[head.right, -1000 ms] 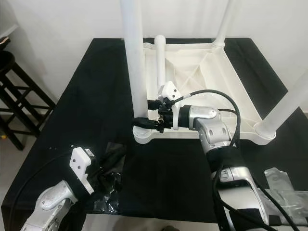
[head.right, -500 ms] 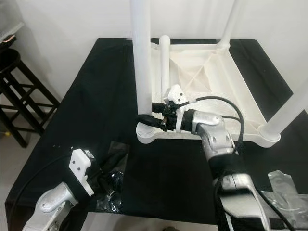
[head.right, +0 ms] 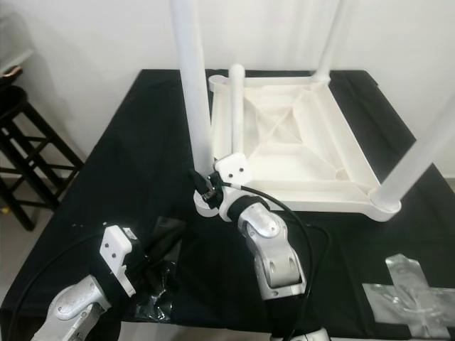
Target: Building children table
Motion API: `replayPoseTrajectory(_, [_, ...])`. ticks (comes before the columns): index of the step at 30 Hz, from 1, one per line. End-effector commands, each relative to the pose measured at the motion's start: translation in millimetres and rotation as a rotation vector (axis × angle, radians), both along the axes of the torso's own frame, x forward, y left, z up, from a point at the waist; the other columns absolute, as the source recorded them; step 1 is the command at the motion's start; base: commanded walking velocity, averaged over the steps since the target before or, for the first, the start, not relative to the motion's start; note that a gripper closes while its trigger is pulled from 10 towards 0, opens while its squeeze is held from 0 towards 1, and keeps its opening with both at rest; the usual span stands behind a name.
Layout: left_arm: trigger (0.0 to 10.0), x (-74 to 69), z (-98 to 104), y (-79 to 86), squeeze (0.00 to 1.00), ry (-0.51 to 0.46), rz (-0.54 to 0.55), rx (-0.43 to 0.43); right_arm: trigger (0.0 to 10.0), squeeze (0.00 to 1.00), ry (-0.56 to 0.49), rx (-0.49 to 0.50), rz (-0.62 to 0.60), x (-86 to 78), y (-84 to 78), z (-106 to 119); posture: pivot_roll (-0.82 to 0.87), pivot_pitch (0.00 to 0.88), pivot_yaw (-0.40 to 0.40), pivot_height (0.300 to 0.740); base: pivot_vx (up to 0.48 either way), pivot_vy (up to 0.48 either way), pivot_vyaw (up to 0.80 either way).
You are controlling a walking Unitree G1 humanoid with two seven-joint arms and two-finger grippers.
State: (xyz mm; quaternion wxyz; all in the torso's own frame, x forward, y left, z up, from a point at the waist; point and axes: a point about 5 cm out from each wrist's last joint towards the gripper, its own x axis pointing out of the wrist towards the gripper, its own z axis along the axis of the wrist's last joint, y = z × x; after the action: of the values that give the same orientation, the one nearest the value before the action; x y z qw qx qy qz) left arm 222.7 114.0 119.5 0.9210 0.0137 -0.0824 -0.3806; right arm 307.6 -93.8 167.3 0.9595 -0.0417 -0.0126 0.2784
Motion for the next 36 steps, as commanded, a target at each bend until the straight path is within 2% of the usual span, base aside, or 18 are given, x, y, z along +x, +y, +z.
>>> replayPoseTrajectory(1, [10.0, -0.4, -3, 2.3, 0.00, 0.013, 0.007, 0.010, 10.0, 0.00, 0.171, -0.042, -0.059, 0.8, -5.8, -31, 0.00, 0.140, 0.010, 0.740, 0.000, 0.000, 0.00])
replayPoseTrajectory(3, [10.0, -0.4, -3, 2.1, 0.00, 0.011, 0.011, 0.010, 10.0, 0.00, 0.156, -0.035, -0.033, 3.4, -3.7, -26, 0.00, 0.136, 0.011, 0.740, 0.000, 0.000, 0.00])
replayPoseTrajectory(4, [10.0, -0.4, -3, 1.8, 0.00, 0.011, 0.012, 0.010, 10.0, 1.00, 0.134, -0.037, -0.022, 5.7, -2.3, -20, 0.00, 0.136, 0.012, 0.740, 0.000, 0.000, 0.00])
replayPoseTrajectory(5, [10.0, -0.3, -3, 1.5, 0.00, 0.012, 0.010, 0.010, 10.0, 1.00, 0.121, -0.019, 0.031, 7.7, 0.3, -13, 0.00, 0.134, 0.015, 0.740, 0.000, 0.000, 0.00])
replayPoseTrajectory(6, [10.0, -0.3, -3, 1.5, 0.00, 0.012, 0.010, 0.010, 10.0, 1.00, 0.121, -0.019, 0.031, 7.7, 0.3, -13, 0.00, 0.134, 0.015, 0.740, 0.000, 0.000, 0.00])
replayPoseTrajectory(8, [10.0, -0.4, -3, 0.8, 0.00, 0.016, 0.001, 0.009, 10.0, 1.00, 0.073, 0.008, 0.163, 14.6, -0.2, 5, -0.01, 0.134, 0.017, 0.740, 0.000, 0.000, 0.00])
replayPoseTrajectory(9, [10.0, -0.5, -3, 0.3, 0.00, 0.018, -0.001, 0.008, 10.0, 0.00, 0.041, -0.015, 0.247, 19.3, -4.7, 14, 0.00, 0.131, 0.015, 0.740, 0.000, 0.000, 0.00])
replayPoseTrajectory(10, [10.0, -0.5, -3, 0.3, 0.00, 0.018, -0.001, 0.008, 10.0, 0.00, 0.041, -0.015, 0.247, 19.3, -4.7, 14, 0.00, 0.131, 0.015, 0.740, 0.000, 0.000, 0.00])
replayPoseTrajectory(13, [10.0, -0.7, -4, -0.4, 0.00, 0.018, -0.002, 0.008, 10.0, 0.00, 0.010, -0.077, 0.436, 27.9, -18.6, 29, 0.00, 0.127, 0.008, 0.740, 0.000, 0.000, 0.00])
replayPoseTrajectory(15, [10.0, -0.8, -4, -0.7, 0.00, 0.018, -0.001, 0.008, 10.0, 0.00, 0.011, -0.096, 0.514, 29.7, -24.2, 34, 0.00, 0.125, 0.006, 0.740, 0.000, 0.000, 0.00])
replayPoseTrajectory(19, [10.0, -1.0, -4, -1.1, 0.00, 0.017, 0.002, 0.008, 10.0, 0.00, 0.015, -0.128, 0.570, 36.2, -30.2, 39, 0.01, 0.124, 0.003, 0.740, 0.000, 0.000, 0.00])
replayPoseTrajectory(23, [10.0, -1.3, -5, -1.8, 0.00, 0.017, 0.002, 0.008, 10.0, 0.00, 0.021, -0.104, 0.641, 41.4, -31.2, 46, 0.01, 0.122, 0.003, 0.740, 0.000, 0.000, 0.00])
replayPoseTrajectory(24, [10.0, -1.4, -5, -2.1, 0.00, 0.018, 0.001, 0.008, 7.3, 0.00, 0.040, -0.071, 0.675, 42.7, -31.6, 47, 0.01, 0.122, 0.003, 0.740, 0.000, 0.000, 0.00])
replayPoseTrajectory(25, [10.0, -1.4, -5, -2.6, 0.00, 0.019, 0.000, 0.008, 3.4, 0.00, 0.059, -0.037, 0.691, 45.5, -32.8, 46, 0.01, 0.121, 0.001, 0.740, 0.000, 0.000, 0.00])
replayPoseTrajectory(26, [10.0, -1.4, -5, -2.6, 0.00, 0.019, 0.000, 0.008, 3.4, 0.00, 0.059, -0.037, 0.691, 45.5, -32.8, 46, 0.01, 0.121, 0.001, 0.740, 0.000, 0.000, 0.00])
replayPoseTrajectory(27, [10.0, -1.5, -5, -2.8, 0.00, 0.019, -0.001, 0.007, 0.0, 0.00, 0.062, -0.032, 0.693, 47.6, -33.9, 46, 0.01, 0.122, 0.000, 0.740, 0.000, 0.000, 0.00])
replayPoseTrajectory(36, [10.0, -2.2, -5, -3.5, 0.00, 0.017, 0.001, 0.005, 0.0, 0.00, 0.045, -0.065, 0.662, 49.6, -43.7, 40, 0.01, 0.127, -0.001, 0.740, 0.000, 0.000, 0.00])
